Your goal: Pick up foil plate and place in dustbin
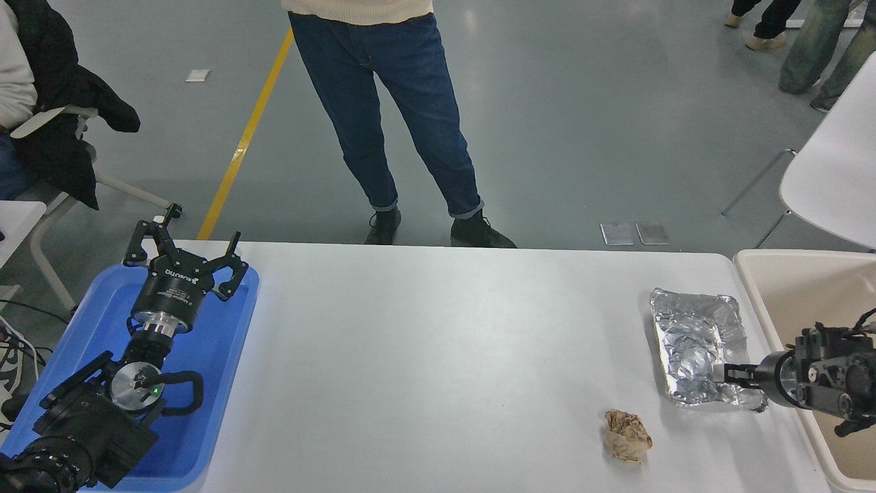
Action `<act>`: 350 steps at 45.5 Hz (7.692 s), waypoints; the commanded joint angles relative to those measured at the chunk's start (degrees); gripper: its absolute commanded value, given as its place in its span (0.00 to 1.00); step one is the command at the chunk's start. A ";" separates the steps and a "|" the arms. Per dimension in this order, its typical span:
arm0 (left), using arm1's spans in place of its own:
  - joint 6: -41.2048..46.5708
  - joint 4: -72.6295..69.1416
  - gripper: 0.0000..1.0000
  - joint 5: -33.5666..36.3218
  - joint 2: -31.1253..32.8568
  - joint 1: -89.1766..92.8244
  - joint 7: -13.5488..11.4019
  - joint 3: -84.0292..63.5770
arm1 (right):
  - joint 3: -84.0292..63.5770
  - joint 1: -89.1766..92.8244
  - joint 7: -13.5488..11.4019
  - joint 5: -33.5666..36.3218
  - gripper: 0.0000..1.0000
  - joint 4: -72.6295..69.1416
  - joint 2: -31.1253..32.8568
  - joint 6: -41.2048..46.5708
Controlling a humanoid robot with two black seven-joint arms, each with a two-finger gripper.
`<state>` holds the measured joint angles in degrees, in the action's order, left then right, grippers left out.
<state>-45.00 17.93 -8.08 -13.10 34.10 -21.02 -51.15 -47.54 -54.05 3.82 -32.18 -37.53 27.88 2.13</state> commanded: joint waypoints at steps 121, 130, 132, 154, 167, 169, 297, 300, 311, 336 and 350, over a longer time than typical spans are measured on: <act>0.00 0.09 1.00 0.17 0.00 0.00 0.19 0.00 | -47.74 -83.06 0.22 4.84 0.00 -21.98 32.85 42.87; 0.00 0.09 1.00 0.17 0.00 0.00 0.19 0.00 | -46.51 -72.26 0.22 5.28 0.00 -16.61 34.87 42.87; 0.00 0.09 1.00 0.17 0.00 0.00 0.19 0.00 | -46.07 -69.54 0.22 5.63 0.00 -16.61 34.87 42.87; 0.00 0.09 1.00 0.09 0.00 0.00 0.10 0.00 | -19.28 -31.84 0.22 5.90 0.00 -11.26 34.35 21.88; 0.00 0.09 1.00 0.09 0.00 0.00 0.10 0.00 | 2.35 -5.73 -0.04 5.90 0.00 1.40 26.18 6.23; 0.00 0.09 1.00 0.09 0.00 0.00 0.10 0.00 | 4.37 -3.44 -0.04 5.90 0.00 2.81 24.86 4.38; 0.00 0.09 1.00 0.09 0.00 0.09 0.19 0.00 | -19.79 -44.20 -4.87 15.83 1.00 -26.72 27.40 26.42; 0.00 0.09 1.00 0.09 0.00 0.09 0.19 0.00 | -20.93 -47.44 -4.87 15.83 1.00 -26.72 27.05 31.51; 0.00 0.09 1.00 0.09 0.00 0.09 0.19 0.00 | -30.94 -60.11 -4.87 15.92 1.00 -26.89 18.01 42.25; 0.00 0.09 1.00 0.17 0.00 0.09 0.19 0.00 | -34.12 -75.40 -4.87 8.45 1.00 -38.05 7.98 42.87; 0.00 0.09 1.00 0.09 0.00 0.09 0.19 0.00 | -31.48 -87.71 -4.79 7.39 1.00 -48.07 5.87 42.87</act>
<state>-45.00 18.02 -7.93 -13.10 34.17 -20.80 -51.15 -80.72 -133.78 -1.05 -23.52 -79.30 35.90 44.80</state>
